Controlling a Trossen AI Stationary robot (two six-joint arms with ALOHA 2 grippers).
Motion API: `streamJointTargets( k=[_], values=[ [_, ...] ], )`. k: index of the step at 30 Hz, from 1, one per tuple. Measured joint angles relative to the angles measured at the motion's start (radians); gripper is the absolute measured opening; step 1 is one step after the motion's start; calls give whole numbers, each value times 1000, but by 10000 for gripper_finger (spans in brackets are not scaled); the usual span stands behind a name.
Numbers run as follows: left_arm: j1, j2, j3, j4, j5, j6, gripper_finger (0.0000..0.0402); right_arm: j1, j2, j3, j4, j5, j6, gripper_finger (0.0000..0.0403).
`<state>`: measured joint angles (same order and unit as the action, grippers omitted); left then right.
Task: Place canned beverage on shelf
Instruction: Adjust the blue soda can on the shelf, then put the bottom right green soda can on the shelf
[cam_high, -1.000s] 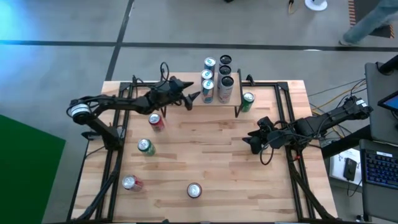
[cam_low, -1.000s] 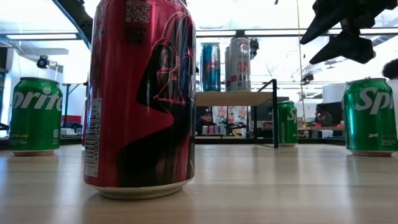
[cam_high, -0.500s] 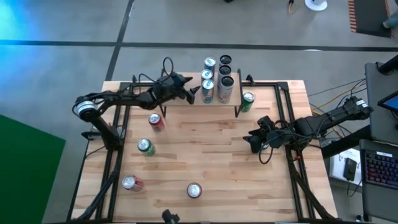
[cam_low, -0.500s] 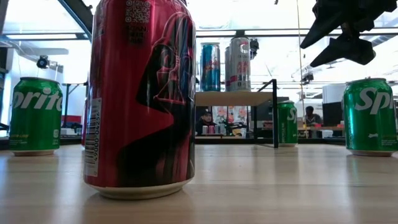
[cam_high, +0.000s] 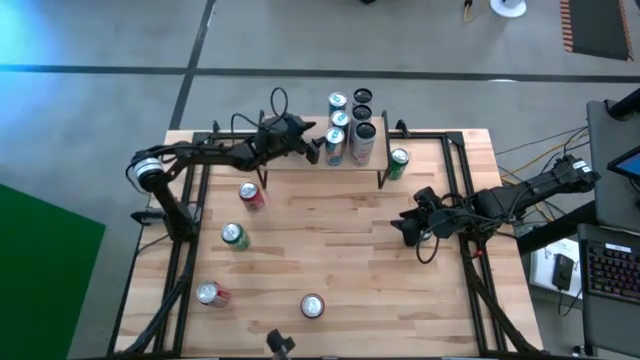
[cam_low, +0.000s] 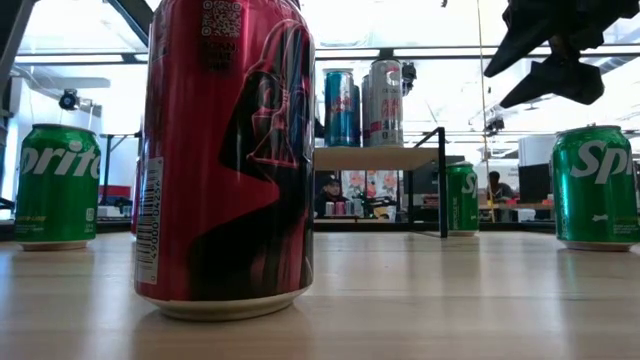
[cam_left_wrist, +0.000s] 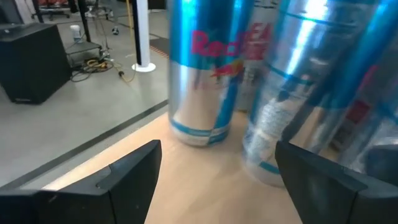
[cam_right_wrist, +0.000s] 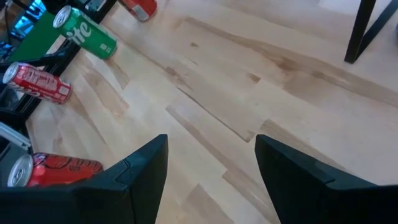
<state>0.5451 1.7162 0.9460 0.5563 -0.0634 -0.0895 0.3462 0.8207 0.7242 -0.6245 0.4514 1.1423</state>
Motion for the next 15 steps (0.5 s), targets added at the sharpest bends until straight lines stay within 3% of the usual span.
streamJointTargets(
  k=[9,15],
  values=[
    [19,-140,-26,-177,-5,52,281,0,0,0,-24,-4,-11,230],
    [18,-294,-27,-396,25,106,262,-2,0,-1,-18,51,-141,230]
  ],
)
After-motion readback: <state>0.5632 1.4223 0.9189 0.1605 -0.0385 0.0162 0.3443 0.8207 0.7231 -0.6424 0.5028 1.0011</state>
